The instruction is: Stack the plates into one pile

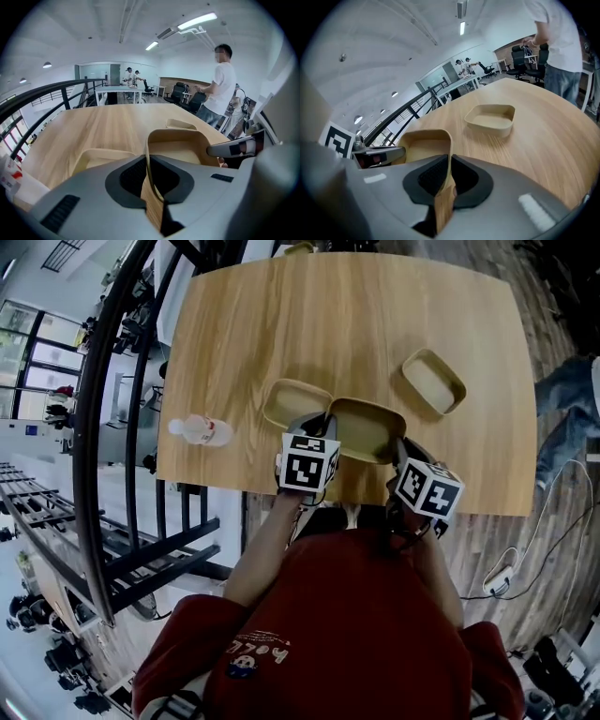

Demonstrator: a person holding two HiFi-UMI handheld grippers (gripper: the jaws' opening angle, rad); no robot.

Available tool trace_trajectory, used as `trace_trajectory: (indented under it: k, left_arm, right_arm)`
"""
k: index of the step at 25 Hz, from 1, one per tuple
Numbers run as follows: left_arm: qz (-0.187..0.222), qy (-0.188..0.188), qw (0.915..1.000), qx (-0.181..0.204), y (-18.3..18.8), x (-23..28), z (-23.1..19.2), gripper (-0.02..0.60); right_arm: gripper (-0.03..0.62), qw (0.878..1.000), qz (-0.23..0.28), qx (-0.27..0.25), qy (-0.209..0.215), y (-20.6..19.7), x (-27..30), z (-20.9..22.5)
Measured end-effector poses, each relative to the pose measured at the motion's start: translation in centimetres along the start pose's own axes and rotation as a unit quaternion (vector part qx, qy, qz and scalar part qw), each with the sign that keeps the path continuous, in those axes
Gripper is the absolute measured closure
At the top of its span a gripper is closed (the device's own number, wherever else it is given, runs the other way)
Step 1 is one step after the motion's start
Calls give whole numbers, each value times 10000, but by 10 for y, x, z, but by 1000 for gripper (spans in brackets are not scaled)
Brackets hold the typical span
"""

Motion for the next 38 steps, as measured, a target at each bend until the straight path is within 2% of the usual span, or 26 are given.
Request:
trace_trajectory:
  k: [7,19,23,30,38]
  left_arm:
    - [146,247,9994,-185,-3,-25,-39,558]
    - [152,122,9998,93,5,-35,-119,561]
    - [153,-1,9997,182,6,-31,-132,561]
    - [-107,-171,9994,282,-2,-15,-145,561]
    - [-351,-240,9984,368,-5,-4,-149,561]
  right_arm:
    - [559,9992,-16,-190,340,2,11,-44]
    - [562,9998,109,67,123,-7,43,-117]
    - [562,9999,125,91,-36,-8,53,-128]
    - [565,9992,43,62,-389,-8,68,-133]
    - [566,9986,-158,184,-461,-12,78,-132]
Point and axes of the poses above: the fingertips, and each gripper's own axes: x forward along the fingers, z to its right, y out of its top, the point moved 5 cm from there along -x, backward along the fingers, and after that the axes turned 10 degrees about -z, right-handed, at the moved point
